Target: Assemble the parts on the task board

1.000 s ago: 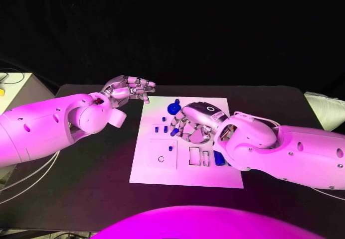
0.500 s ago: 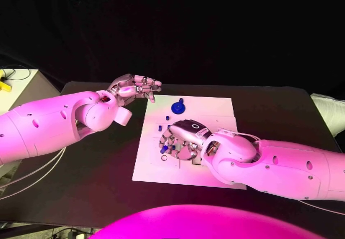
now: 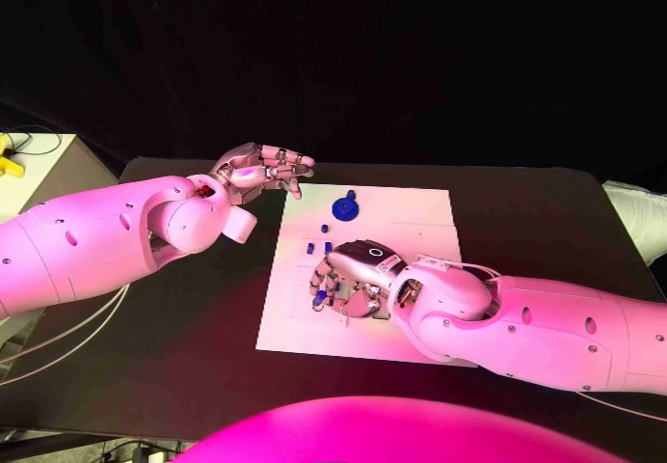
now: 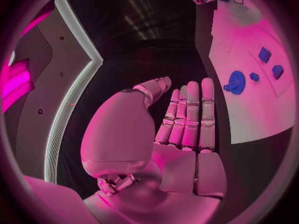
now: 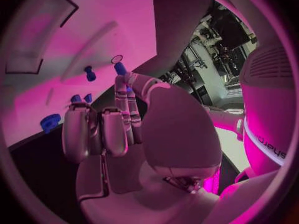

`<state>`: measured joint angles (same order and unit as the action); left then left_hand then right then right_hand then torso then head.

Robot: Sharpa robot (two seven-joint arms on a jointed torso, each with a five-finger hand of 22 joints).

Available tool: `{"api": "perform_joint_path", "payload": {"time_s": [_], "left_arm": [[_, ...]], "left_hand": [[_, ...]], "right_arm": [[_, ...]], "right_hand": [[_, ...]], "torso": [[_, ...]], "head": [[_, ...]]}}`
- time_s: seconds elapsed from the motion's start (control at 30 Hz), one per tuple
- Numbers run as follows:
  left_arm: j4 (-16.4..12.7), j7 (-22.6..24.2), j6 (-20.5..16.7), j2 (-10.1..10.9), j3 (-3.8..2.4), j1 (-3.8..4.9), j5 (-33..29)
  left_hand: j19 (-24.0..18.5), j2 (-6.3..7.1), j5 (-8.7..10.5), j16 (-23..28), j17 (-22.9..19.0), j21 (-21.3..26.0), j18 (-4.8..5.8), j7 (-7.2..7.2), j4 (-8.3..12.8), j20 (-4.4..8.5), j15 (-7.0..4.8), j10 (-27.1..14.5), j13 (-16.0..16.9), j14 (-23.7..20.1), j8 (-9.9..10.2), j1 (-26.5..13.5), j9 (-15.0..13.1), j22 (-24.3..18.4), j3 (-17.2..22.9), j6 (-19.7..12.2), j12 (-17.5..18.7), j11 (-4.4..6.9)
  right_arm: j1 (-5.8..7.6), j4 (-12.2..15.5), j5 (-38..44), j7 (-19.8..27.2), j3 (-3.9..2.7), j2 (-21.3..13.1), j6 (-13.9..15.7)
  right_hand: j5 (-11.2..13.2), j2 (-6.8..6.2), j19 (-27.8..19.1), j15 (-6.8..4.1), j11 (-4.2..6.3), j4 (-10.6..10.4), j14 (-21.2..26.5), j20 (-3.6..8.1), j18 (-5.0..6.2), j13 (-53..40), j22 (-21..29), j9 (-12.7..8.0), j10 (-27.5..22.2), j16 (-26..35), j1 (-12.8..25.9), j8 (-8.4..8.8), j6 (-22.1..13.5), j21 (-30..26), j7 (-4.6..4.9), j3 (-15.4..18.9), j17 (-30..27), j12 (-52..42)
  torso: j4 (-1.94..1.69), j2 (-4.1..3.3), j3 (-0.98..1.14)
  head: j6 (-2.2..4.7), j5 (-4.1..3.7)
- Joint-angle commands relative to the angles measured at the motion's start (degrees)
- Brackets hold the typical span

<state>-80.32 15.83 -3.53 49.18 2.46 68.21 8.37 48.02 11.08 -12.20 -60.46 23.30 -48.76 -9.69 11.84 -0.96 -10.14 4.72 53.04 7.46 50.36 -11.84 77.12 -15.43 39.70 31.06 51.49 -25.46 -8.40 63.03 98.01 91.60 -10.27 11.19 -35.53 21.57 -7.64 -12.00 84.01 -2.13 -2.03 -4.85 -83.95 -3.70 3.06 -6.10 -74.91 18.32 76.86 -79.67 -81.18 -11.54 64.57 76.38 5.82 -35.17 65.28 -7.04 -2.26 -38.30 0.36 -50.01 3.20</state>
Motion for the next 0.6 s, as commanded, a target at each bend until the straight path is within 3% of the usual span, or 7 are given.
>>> {"api": "perform_joint_path", "payload": {"time_s": [0.03,0.6], "left_arm": [[-0.19,0.22,0.93,-0.05,-0.04,0.03,-0.44],[-0.30,0.12,0.86,0.20,-0.04,0.03,-0.44]], "left_hand": [[0.43,-0.29,0.19,0.36,-0.12,0.45,-0.84,-0.10,0.03,0.16,-0.18,-0.48,-0.10,0.27,-0.26,0.44,0.07,-0.15,-0.49,-0.24,-0.25,0.09],[0.43,-0.29,0.19,0.36,-0.12,0.45,-0.84,-0.10,0.03,0.16,-0.18,-0.48,-0.10,0.27,-0.26,0.44,0.07,-0.15,-0.49,-0.24,-0.25,0.09]], "right_arm": [[-0.24,-0.09,1.11,0.17,0.04,0.19,-1.49],[-0.88,-0.70,1.80,-0.13,0.11,0.33,-2.06]], "right_hand": [[-0.22,0.57,2.68,-0.35,0.08,0.02,-1.48,0.51,-0.26,0.03,-8.42,4.89,0.31,0.06,0.07,-3.27,0.00,-0.33,0.37,-0.36,-0.05,0.39],[-0.22,0.57,2.68,-0.35,0.08,0.02,-1.48,0.51,-0.26,0.03,-8.42,4.89,0.31,0.06,0.07,-3.27,0.00,-0.33,0.37,-0.36,-0.05,0.39]], "torso": [[-0.06,-0.03,0.01],[0.00,0.03,-0.01]], "head": [[0.01,0.06],[0.01,0.24]]}}
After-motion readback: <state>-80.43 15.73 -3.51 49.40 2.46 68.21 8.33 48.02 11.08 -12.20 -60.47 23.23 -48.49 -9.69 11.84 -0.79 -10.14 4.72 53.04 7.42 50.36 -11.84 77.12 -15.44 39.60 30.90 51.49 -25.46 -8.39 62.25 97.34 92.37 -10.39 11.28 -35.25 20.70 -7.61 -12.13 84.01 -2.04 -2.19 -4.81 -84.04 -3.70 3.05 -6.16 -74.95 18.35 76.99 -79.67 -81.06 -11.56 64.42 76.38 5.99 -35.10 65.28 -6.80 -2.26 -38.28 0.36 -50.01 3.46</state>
